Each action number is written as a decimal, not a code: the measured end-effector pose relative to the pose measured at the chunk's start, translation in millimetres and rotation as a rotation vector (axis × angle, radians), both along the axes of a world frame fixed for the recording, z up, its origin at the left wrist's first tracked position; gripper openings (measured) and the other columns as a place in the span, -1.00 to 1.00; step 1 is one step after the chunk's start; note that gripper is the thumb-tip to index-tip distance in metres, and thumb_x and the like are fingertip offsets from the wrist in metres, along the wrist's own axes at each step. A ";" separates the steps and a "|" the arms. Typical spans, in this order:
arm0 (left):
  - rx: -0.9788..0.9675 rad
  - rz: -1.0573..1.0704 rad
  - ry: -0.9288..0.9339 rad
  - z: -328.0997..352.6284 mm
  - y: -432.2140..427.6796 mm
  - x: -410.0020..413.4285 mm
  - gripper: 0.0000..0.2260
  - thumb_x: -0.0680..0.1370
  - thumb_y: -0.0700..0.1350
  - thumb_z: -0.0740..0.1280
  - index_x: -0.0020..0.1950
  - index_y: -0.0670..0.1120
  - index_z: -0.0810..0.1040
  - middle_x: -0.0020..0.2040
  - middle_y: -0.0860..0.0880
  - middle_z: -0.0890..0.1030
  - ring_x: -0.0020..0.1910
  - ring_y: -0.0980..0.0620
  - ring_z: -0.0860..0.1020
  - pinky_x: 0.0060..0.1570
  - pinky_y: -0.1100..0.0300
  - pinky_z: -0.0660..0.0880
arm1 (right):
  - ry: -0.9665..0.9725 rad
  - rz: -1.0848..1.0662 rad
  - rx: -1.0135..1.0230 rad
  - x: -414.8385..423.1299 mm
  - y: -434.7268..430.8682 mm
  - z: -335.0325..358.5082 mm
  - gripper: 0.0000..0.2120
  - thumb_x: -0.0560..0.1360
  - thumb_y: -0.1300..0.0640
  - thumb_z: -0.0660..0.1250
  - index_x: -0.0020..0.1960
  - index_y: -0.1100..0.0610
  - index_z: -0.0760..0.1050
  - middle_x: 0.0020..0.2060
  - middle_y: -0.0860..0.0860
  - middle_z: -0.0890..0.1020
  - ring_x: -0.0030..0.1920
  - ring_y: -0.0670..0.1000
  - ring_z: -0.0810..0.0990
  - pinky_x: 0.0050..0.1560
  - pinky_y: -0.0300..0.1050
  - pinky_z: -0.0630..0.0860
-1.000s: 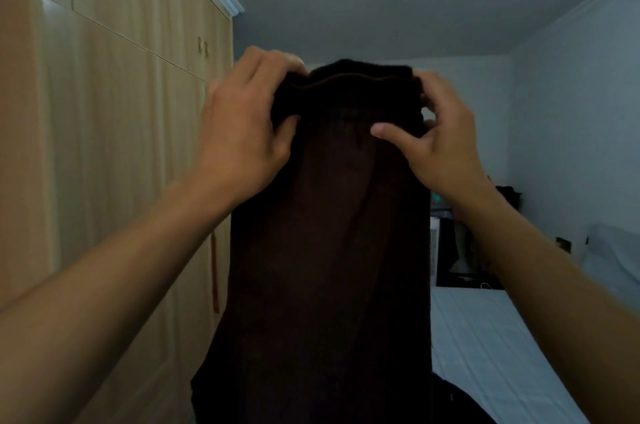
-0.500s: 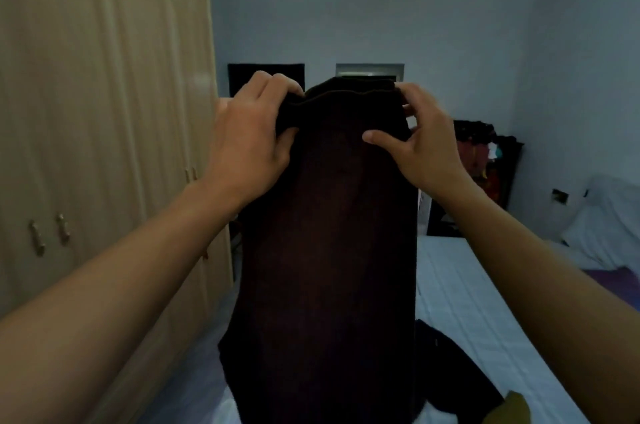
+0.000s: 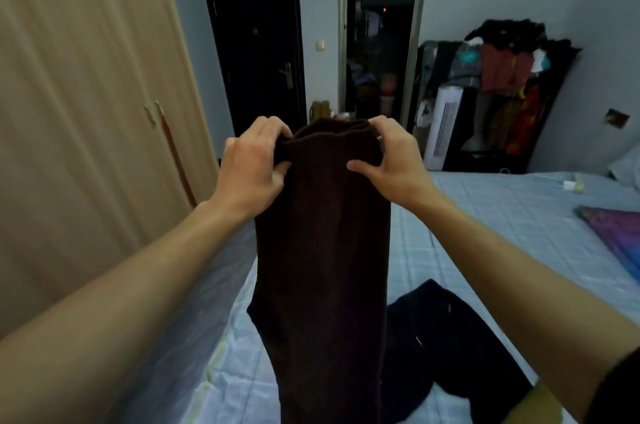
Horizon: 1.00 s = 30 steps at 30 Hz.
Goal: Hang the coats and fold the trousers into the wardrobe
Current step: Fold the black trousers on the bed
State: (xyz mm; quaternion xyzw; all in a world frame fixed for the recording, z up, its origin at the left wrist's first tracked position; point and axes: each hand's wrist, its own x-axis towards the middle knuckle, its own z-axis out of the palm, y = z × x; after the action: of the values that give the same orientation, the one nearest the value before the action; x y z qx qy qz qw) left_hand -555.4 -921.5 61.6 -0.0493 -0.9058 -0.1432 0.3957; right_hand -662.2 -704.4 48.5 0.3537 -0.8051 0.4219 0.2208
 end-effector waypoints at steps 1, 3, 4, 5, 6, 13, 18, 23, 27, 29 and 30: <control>0.003 0.000 -0.030 -12.8 -4.2 -14.8 -0.66 0.40 -0.23 0.48 0.06 0.00 0.45 -0.01 0.05 0.50 -0.06 -0.02 0.53 0.01 -0.17 0.51 | -0.021 -0.007 0.017 -13.8 -3.1 -13.5 -0.53 0.32 0.14 0.60 0.14 0.04 0.48 0.02 -0.03 0.54 -0.01 -0.03 0.56 0.09 0.01 0.59; 0.004 -0.005 -0.079 -38.5 -12.5 -42.5 -0.66 0.39 -0.24 0.48 0.06 0.01 0.44 -0.02 0.05 0.50 -0.07 -0.02 0.54 -0.01 -0.15 0.51 | -0.053 -0.022 0.053 -39.0 -8.9 -40.6 -0.55 0.33 0.14 0.59 0.13 0.05 0.47 0.01 -0.03 0.53 0.00 -0.04 0.54 0.11 -0.02 0.57; 0.008 -0.011 -0.098 -50.6 -16.1 -55.6 -0.65 0.39 -0.24 0.48 0.05 0.01 0.44 -0.02 0.05 0.50 -0.07 -0.02 0.54 -0.02 -0.15 0.51 | -0.072 -0.027 0.067 -49.9 -11.5 -53.0 -0.56 0.34 0.15 0.58 0.13 0.05 0.47 0.01 -0.03 0.53 0.00 -0.05 0.53 0.11 -0.05 0.56; 0.013 -0.015 -0.116 -62.5 -19.6 -68.3 -0.65 0.39 -0.24 0.47 0.05 0.01 0.43 -0.02 0.05 0.50 -0.07 -0.02 0.54 -0.02 -0.15 0.51 | -0.091 -0.031 0.076 -60.1 -14.6 -64.8 -0.58 0.36 0.15 0.56 0.14 0.05 0.47 0.02 -0.03 0.53 0.00 -0.06 0.52 0.11 -0.08 0.54; 0.016 -0.017 -0.133 -74.0 -23.3 -80.8 -0.65 0.39 -0.25 0.47 0.05 0.01 0.43 -0.02 0.05 0.50 -0.07 -0.02 0.53 -0.02 -0.15 0.51 | -0.106 -0.034 0.087 -69.9 -18.0 -75.9 -0.59 0.37 0.16 0.55 0.14 0.05 0.47 0.02 -0.04 0.53 0.00 -0.06 0.51 0.10 -0.10 0.53; 0.033 -0.053 -0.227 -157.3 -54.4 -168.7 -0.67 0.31 -0.23 0.45 -0.02 0.02 0.44 -0.10 0.09 0.47 -0.17 0.02 0.50 -0.12 -0.02 0.48 | -0.190 -0.086 0.207 -141.6 -43.3 -155.3 -0.63 0.38 0.20 0.47 0.13 0.08 0.46 -0.01 -0.01 0.51 -0.03 -0.04 0.49 -0.01 -0.09 0.50; 0.080 -0.039 -0.327 -226.2 -73.9 -228.0 -0.69 0.29 -0.21 0.41 -0.06 0.02 0.42 -0.20 0.10 0.48 -0.23 0.03 0.46 -0.14 0.00 0.46 | -0.280 -0.103 0.260 -197.6 -64.8 -222.4 -0.63 0.37 0.22 0.48 0.12 0.07 0.45 -0.01 -0.04 0.49 -0.03 -0.05 0.48 -0.01 -0.18 0.45; 0.064 -0.023 -0.443 -275.5 -85.5 -270.6 -0.70 0.31 -0.19 0.41 -0.04 0.03 0.42 -0.22 0.07 0.53 -0.23 -0.03 0.49 -0.12 0.01 0.44 | -0.390 -0.058 0.297 -241.1 -72.9 -275.3 -0.60 0.37 0.23 0.48 0.16 0.09 0.45 0.02 0.00 0.51 0.00 -0.02 0.50 0.05 -0.12 0.47; 0.054 -0.018 -0.498 -294.6 -80.4 -268.7 -0.69 0.32 -0.21 0.42 -0.05 0.02 0.41 -0.22 0.08 0.50 -0.23 0.00 0.46 -0.11 0.09 0.30 | -0.461 -0.033 0.304 -241.9 -66.3 -295.7 -0.59 0.38 0.23 0.48 0.17 0.07 0.45 0.04 0.00 0.52 0.02 0.00 0.53 0.09 -0.09 0.49; 0.053 -0.028 -0.500 -299.6 -73.0 -257.4 -0.68 0.31 -0.24 0.43 -0.06 0.02 0.40 -0.23 0.09 0.48 -0.25 0.01 0.43 -0.12 0.08 0.31 | -0.461 -0.022 0.308 -229.6 -57.9 -301.4 -0.60 0.38 0.23 0.47 0.16 0.05 0.44 0.03 -0.01 0.52 0.02 -0.01 0.53 0.08 -0.07 0.51; 0.049 -0.029 -0.503 -301.1 -68.0 -249.2 -0.67 0.30 -0.24 0.43 -0.06 0.02 0.40 -0.22 0.08 0.47 -0.25 0.01 0.42 -0.13 0.07 0.33 | -0.461 -0.014 0.307 -220.4 -52.9 -302.8 -0.60 0.37 0.23 0.47 0.15 0.05 0.44 0.03 -0.01 0.52 0.01 -0.01 0.53 0.08 -0.07 0.51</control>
State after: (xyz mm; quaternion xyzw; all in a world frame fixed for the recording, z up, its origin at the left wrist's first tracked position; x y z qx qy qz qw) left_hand -804.6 -989.6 -239.5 -0.0156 -0.9712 -0.1786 0.1570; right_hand -882.5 -757.3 -254.3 0.2720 -0.8910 0.3628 -0.0214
